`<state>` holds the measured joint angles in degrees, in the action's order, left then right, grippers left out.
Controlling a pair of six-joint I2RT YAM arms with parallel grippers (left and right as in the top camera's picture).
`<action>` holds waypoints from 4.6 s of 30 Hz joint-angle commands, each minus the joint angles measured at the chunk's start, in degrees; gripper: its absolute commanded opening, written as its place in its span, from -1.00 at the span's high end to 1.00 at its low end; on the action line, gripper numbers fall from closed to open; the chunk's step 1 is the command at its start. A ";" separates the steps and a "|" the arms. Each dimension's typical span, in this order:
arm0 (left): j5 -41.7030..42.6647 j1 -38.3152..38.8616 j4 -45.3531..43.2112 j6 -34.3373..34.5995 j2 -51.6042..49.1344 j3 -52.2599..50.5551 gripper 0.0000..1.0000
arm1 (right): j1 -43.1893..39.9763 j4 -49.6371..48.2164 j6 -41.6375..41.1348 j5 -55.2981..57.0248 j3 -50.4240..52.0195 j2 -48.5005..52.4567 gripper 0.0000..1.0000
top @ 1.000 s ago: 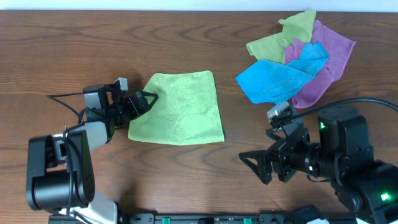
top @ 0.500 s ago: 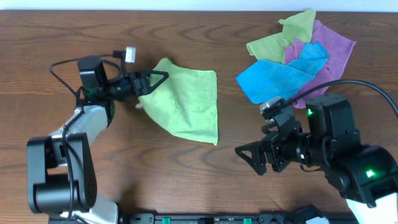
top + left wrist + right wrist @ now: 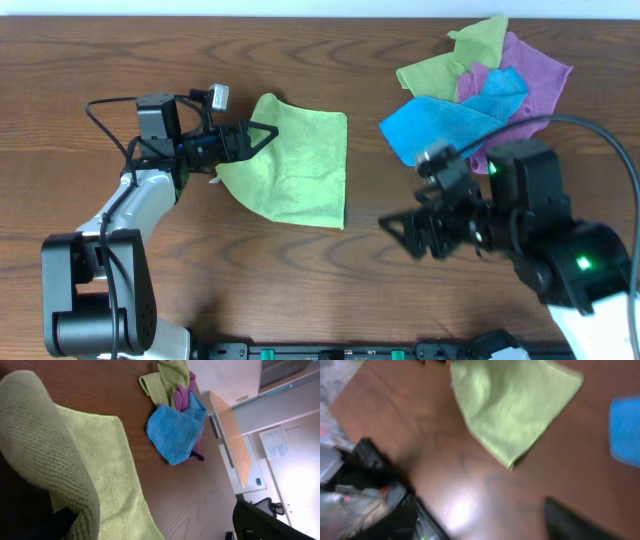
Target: Fold the cloth
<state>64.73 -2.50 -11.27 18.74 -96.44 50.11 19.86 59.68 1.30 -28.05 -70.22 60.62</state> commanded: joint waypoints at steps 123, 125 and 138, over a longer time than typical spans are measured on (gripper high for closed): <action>-21.73 3.63 -2.93 4.04 -12.04 1.16 -0.92 | 7.61 -9.88 -25.40 20.24 0.46 55.95 0.97; -21.75 3.98 -2.97 4.09 -12.22 1.16 -0.92 | 7.61 -10.03 -25.38 20.06 0.46 55.95 0.98; -20.39 5.66 -9.40 11.47 -16.96 1.20 -0.91 | 7.61 -10.16 -24.81 20.04 0.46 55.95 0.97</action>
<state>43.97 2.70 -20.01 27.00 -110.91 50.65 27.00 49.30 -24.75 -4.23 -72.62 113.71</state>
